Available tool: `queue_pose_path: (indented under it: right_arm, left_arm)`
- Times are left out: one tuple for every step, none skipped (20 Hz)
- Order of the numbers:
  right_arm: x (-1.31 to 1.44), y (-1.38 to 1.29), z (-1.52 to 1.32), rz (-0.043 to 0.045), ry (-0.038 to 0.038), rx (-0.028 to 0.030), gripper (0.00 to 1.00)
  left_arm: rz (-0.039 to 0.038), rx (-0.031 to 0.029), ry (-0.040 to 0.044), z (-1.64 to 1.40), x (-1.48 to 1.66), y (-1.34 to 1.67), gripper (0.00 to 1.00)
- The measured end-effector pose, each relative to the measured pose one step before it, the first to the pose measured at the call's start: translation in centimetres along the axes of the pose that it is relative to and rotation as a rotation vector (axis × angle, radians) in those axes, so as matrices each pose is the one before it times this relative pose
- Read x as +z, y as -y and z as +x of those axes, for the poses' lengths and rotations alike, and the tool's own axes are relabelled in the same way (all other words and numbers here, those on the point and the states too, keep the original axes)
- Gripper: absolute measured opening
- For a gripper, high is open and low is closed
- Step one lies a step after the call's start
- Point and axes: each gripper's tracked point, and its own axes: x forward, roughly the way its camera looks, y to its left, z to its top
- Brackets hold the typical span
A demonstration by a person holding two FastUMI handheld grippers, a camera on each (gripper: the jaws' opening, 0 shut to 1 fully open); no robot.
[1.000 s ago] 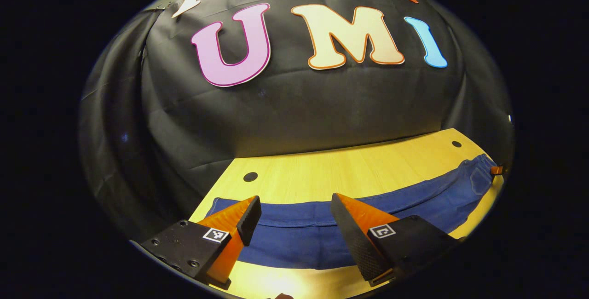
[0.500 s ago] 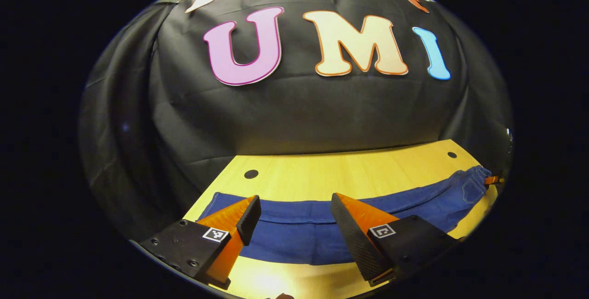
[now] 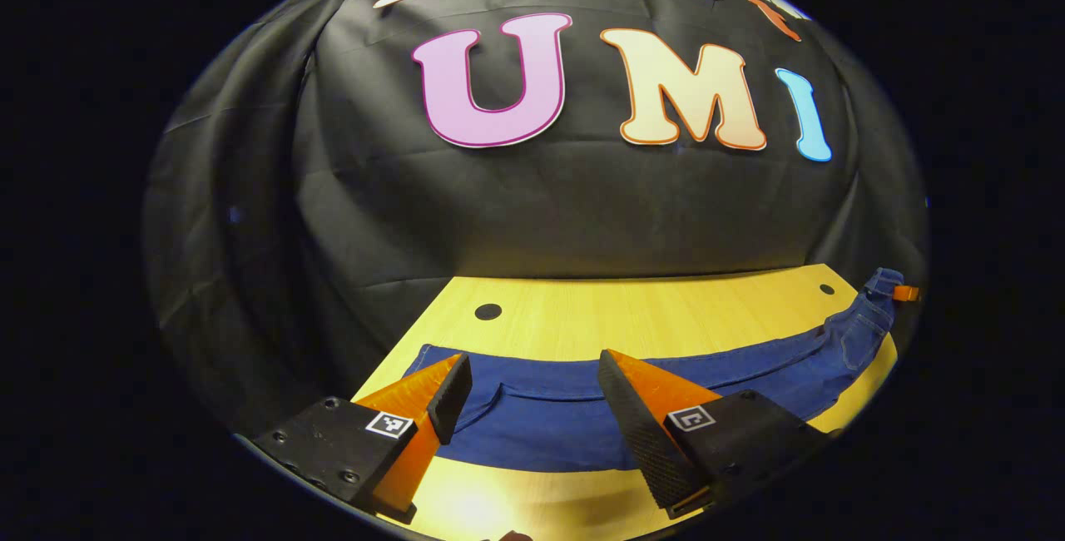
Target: Grasp the waist and the cuffs of the jeans and fold them to make the two legs overlap; first hold the waist and fold one-third of the jeans toward the cuffs, then hold the cuffs and fold the remaining one-third in the same direction to finish folding.
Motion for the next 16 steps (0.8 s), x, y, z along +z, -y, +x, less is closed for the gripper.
queue_pose_path:
  right_arm:
    - [0.420, -1.876, -0.510, -0.00318, 0.00468, 0.02750, 0.04]
    - [0.340, -1.842, -0.470, -0.00860, 0.01328, 0.02193, 0.04]
    - [-0.069, -2.084, -0.274, -0.01546, 0.00582, 0.02351, 0.04]
    - [0.130, -2.071, -0.352, -0.01025, 0.00591, 0.02792, 0.04]
    - [0.225, -2.607, -0.110, -0.00084, 0.00897, 0.02635, 0.04]
    - [-0.079, -2.328, -0.198, -0.00093, 0.00008, 0.02553, 0.04]
    - [-0.068, -1.952, -0.060, -0.00187, 0.00039, 0.02203, 0.04]
    - [-0.468, -1.965, -0.084, -0.00447, -0.00123, 0.02000, 0.04]
    - [-0.388, -1.784, 0.060, -0.00582, -0.00664, 0.02020, 0.00]
    - [-0.318, -1.466, 0.062, -0.00043, 0.00158, 0.01694, 0.04]
    - [-0.516, -1.386, 0.126, 0.00185, -0.00670, 0.01466, 0.04]
    - [-0.493, -1.287, 0.031, 0.00405, -0.00521, 0.01497, 0.04]
    - [-0.445, -1.211, 0.043, 0.00616, -0.00107, 0.01526, 0.04]
    - [-0.488, -1.253, 0.135, 0.00660, -0.00280, 0.01427, 0.04]
    - [-0.542, -1.224, 0.231, 0.00847, -0.00031, 0.01959, 0.04]
    - [-0.480, -1.302, 0.183, 0.01205, 0.00018, 0.02187, 0.04]
  left_arm:
    - [-0.00583, -0.00709, 0.00024, -0.045, -0.003, -0.453, 0.95]
    - [-0.00017, -0.00274, -0.00280, -0.074, -0.136, -0.442, 0.95]
    - [0.00028, -0.00165, 0.00331, -0.015, 0.090, -0.645, 0.95]
    - [-0.00047, -0.00546, -0.00237, -0.050, -0.060, -0.561, 0.95]
    - [-0.00067, -0.00148, -0.00107, -0.057, -0.082, -0.689, 1.00]
    - [0.00019, -0.00121, 0.00117, -0.054, 0.061, -0.652, 0.95]
    - [0.00071, 0.00272, 0.00139, -0.031, -0.039, -0.904, 0.95]
    - [0.00101, 0.00340, -0.00014, -0.010, -0.003, -0.857, 0.95]
    - [-0.00092, 0.00296, 0.00133, -0.135, -0.021, -0.839, 0.95]
    - [-0.00281, 0.00181, -0.00003, 0.049, -0.120, -0.766, 0.95]
    - [-0.00501, 0.00117, -0.00108, -0.017, -0.122, -0.741, 0.95]
    - [-0.00464, -0.00120, -0.00206, 0.014, -0.144, -0.786, 0.95]
    - [-0.00408, -0.00052, -0.00438, -0.032, -0.214, -0.762, 0.95]
    - [-0.00145, -0.00225, -0.00654, 0.034, -0.313, -0.645, 0.95]
    - [-0.00150, -0.00333, -0.00598, -0.003, -0.196, -0.497, 0.95]
    - [-0.00030, -0.00580, -0.00411, 0.286, -0.252, -0.756, 0.95]
